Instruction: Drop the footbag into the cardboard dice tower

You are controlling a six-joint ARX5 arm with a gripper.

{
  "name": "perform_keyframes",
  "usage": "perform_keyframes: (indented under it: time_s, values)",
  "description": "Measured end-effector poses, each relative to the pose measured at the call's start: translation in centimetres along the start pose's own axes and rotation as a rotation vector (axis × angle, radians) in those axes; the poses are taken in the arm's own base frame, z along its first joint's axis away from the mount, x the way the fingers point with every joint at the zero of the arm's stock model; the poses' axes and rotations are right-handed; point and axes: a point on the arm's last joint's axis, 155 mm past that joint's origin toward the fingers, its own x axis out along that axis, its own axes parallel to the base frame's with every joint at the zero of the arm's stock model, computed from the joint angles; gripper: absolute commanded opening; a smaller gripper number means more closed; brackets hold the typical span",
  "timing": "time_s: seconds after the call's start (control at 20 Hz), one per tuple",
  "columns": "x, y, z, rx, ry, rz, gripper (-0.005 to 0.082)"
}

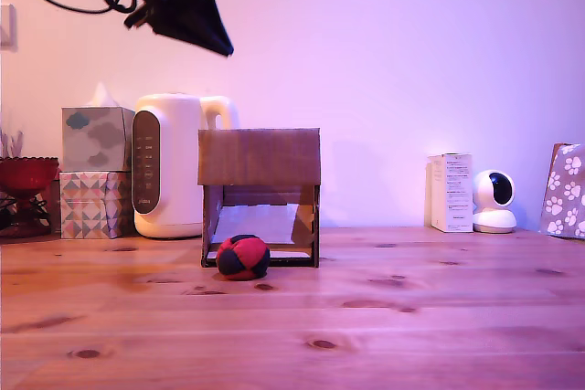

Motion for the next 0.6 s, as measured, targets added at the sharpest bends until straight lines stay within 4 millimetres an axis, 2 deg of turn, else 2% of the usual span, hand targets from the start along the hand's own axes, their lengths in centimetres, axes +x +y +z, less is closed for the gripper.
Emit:
perform_keyframes:
  time_s: [0.25,0.35,0.5,0.6]
  values:
    - [0.3,-0.3,-0.3,0.002,-0.004,-0.022,-0.0014]
    - [1.1,-0.2,-2.1,-0.010,0.025,-0.028,-0.0014]
    - [2.4,0.1,-6.0,-0.030,0.073,-0.031,-0.0014]
    - [2.2,0.4,-7.8,-0.038,0.076,-0.024,-0.0014]
